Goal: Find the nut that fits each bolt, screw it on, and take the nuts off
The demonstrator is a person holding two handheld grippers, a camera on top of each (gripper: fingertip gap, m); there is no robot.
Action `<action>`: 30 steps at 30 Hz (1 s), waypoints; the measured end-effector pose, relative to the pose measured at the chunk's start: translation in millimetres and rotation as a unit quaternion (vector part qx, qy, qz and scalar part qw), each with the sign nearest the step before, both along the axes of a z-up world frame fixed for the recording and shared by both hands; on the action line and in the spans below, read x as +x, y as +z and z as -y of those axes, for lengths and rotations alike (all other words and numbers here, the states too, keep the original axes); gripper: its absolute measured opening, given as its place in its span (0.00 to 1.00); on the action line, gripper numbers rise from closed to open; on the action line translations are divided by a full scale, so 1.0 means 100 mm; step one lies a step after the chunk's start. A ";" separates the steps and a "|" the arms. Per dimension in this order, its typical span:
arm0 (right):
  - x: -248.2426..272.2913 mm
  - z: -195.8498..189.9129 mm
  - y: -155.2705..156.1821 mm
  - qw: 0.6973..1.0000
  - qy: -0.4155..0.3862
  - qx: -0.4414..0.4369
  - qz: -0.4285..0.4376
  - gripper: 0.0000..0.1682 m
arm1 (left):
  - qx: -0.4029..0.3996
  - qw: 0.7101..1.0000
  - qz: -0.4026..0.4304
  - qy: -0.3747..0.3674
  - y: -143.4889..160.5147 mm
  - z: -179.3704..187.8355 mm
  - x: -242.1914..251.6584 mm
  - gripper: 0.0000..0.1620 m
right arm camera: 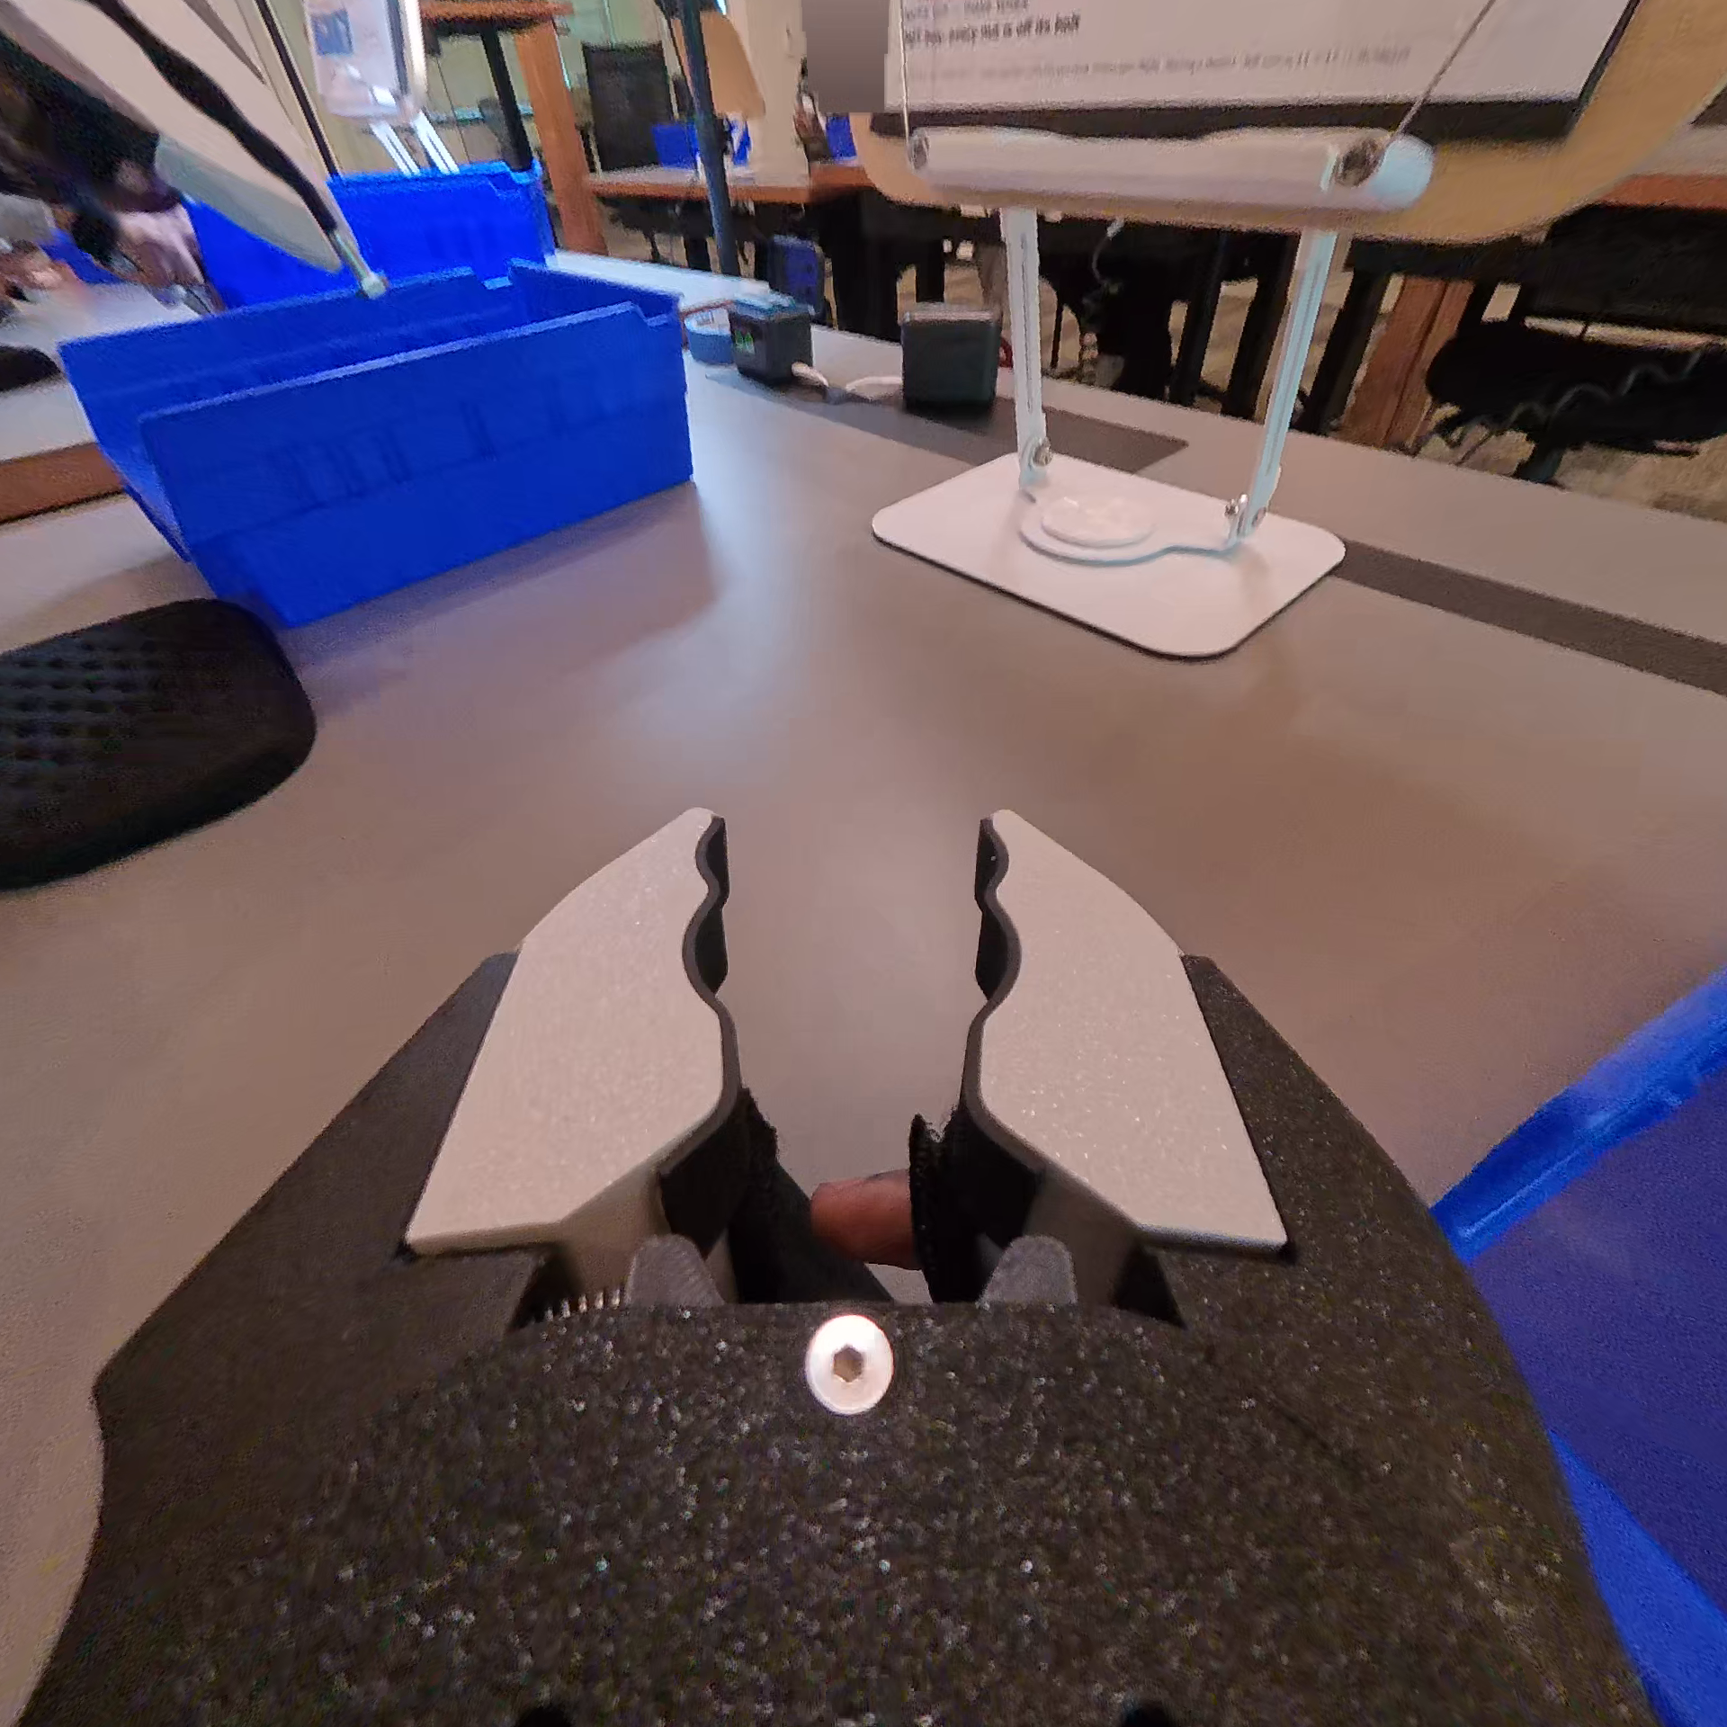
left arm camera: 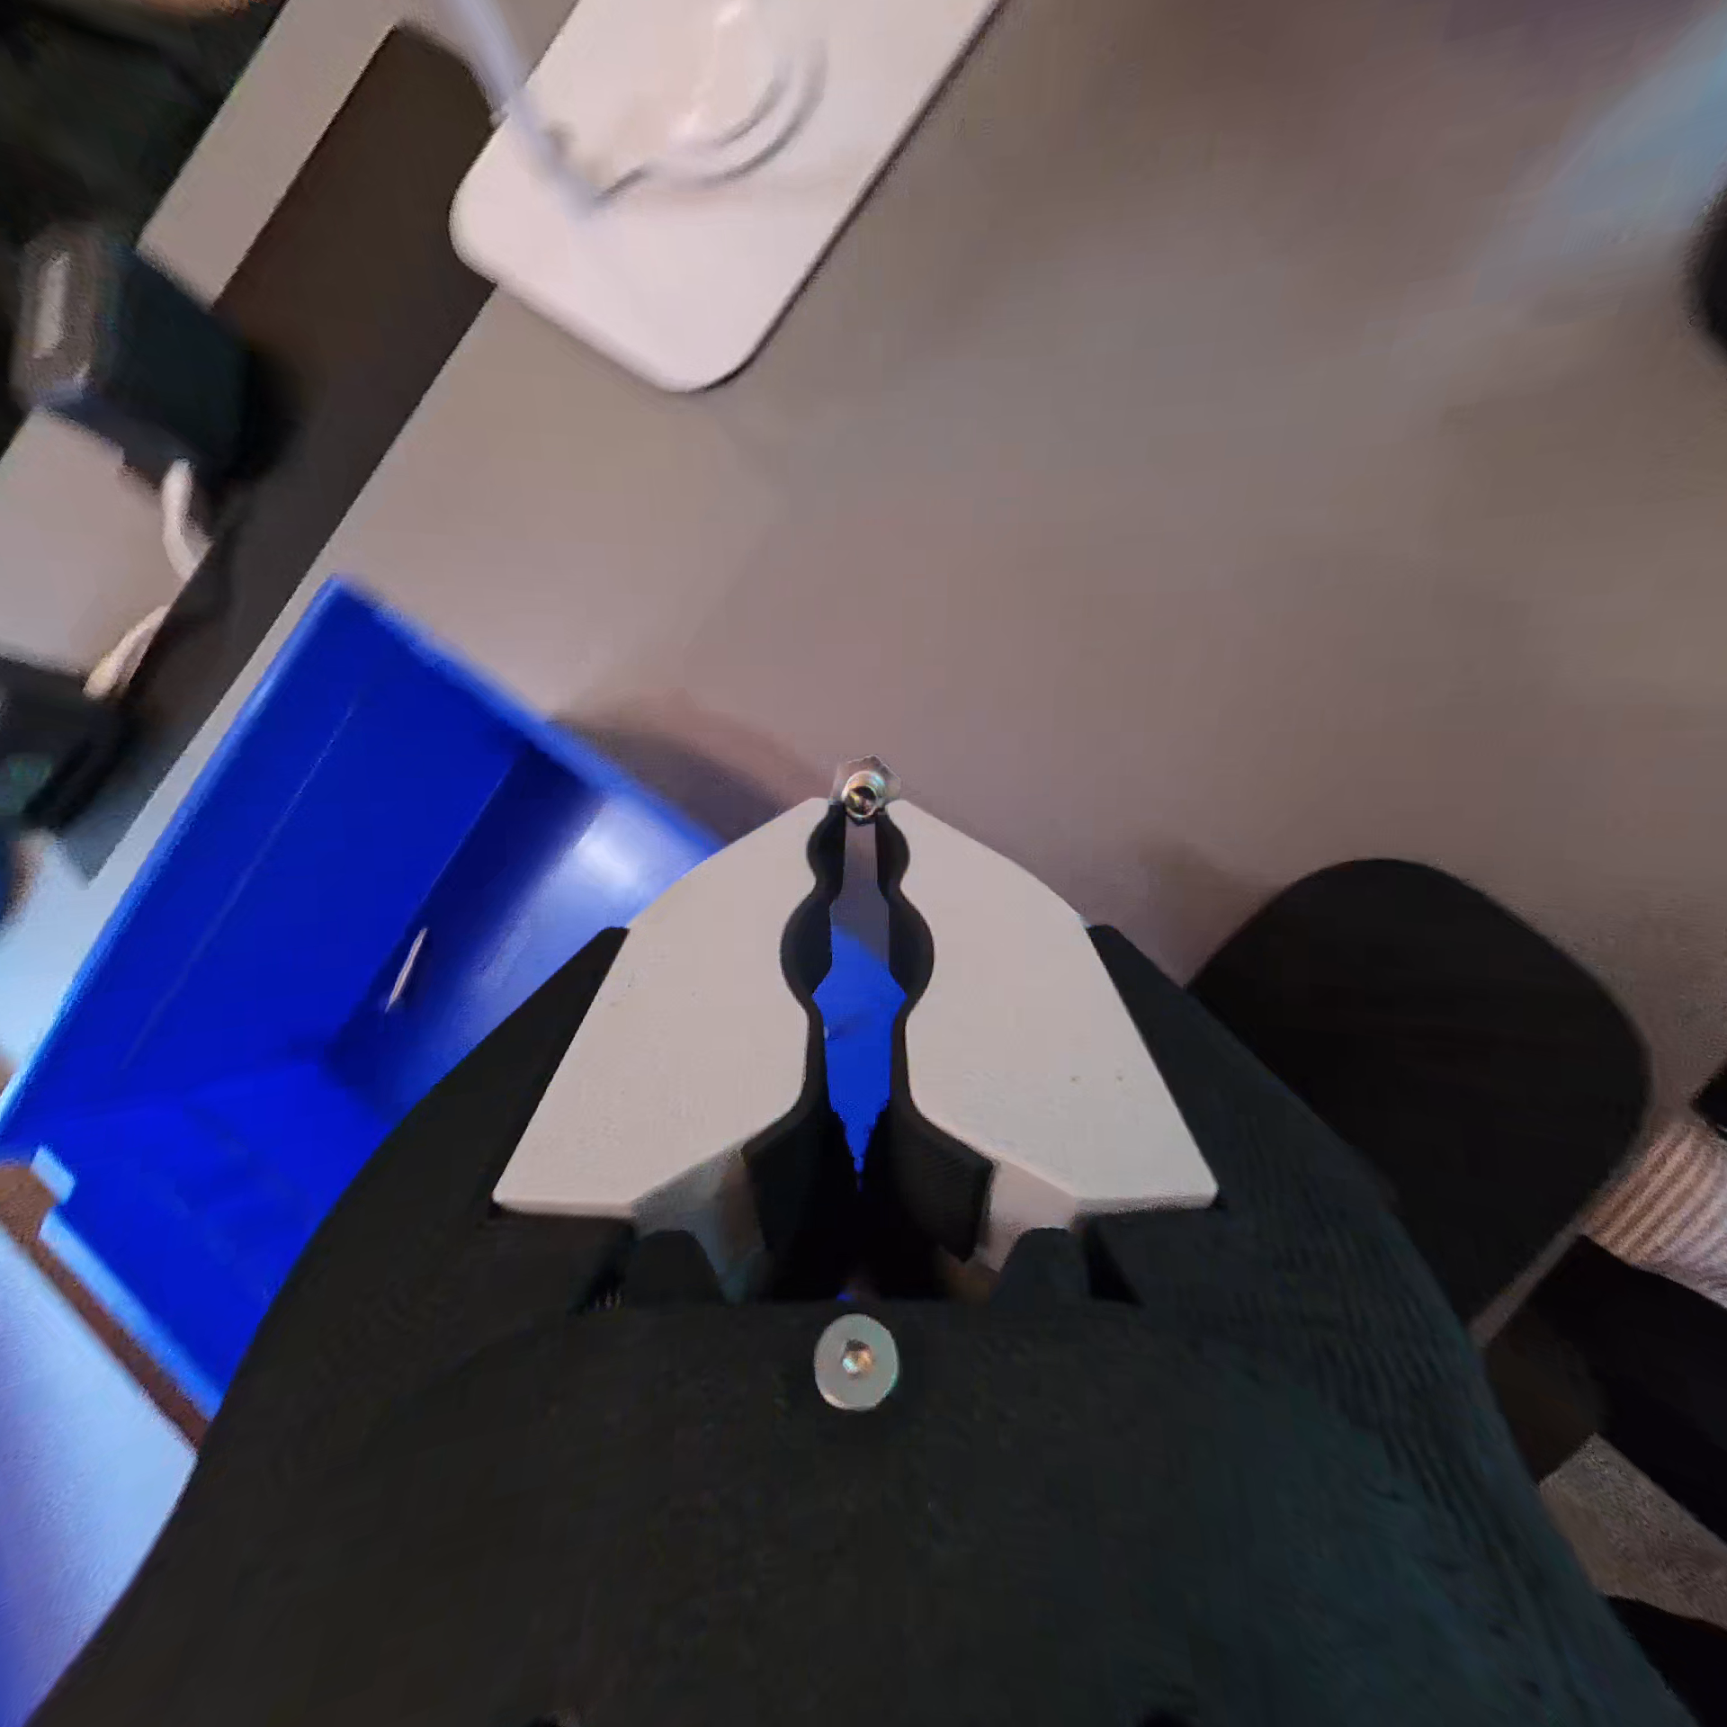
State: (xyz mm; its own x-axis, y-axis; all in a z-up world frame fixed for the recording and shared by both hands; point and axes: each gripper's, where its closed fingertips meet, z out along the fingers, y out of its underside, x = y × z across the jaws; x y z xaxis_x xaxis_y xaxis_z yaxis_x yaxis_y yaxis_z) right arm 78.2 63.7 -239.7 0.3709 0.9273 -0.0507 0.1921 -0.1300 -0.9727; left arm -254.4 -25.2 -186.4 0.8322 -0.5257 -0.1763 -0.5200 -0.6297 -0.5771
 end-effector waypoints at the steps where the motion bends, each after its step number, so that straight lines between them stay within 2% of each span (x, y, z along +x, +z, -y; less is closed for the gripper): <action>1: 0.00 0.01 0.03 1.000 0.004 0.004 -0.009 0.31 | 0.003 1.000 -0.002 -0.025 -0.01 0.01 0.20 0.04; 4: 0.00 0.08 0.08 0.999 0.027 0.012 -0.030 0.31 | -0.001 0.995 -0.003 -0.097 -0.17 0.08 0.80 0.04; 8: 0.00 0.16 0.11 0.997 0.060 0.016 -0.045 0.31 | -0.043 0.985 -0.018 -0.165 -0.62 0.18 1.41 0.04; 11: 0.00 0.17 0.12 0.996 0.065 0.017 -0.050 0.31 | -0.084 0.977 -0.035 -0.191 -0.96 0.24 1.64 0.04; 14: 0.01 0.16 0.13 0.997 0.061 0.013 -0.052 0.30 | -0.110 0.973 -0.044 -0.199 -1.16 0.26 1.72 0.04; 26: 0.00 0.15 0.11 0.997 0.059 0.012 -0.047 0.30 | -0.129 0.970 -0.063 -0.198 -1.30 0.27 1.71 0.04; 30: 0.01 0.15 0.11 0.997 0.059 0.012 -0.047 0.30 | -0.131 0.971 -0.058 -0.192 -1.31 0.27 1.72 0.13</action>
State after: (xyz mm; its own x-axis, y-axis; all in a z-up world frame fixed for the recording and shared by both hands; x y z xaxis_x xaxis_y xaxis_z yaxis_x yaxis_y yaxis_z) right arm 78.8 48.9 -228.5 0.2542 0.9654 -0.0581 0.1124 -0.0891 -0.9897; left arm -82.8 -52.0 -317.8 0.5485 -0.8328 -0.0753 -0.7971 -0.4936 -0.3478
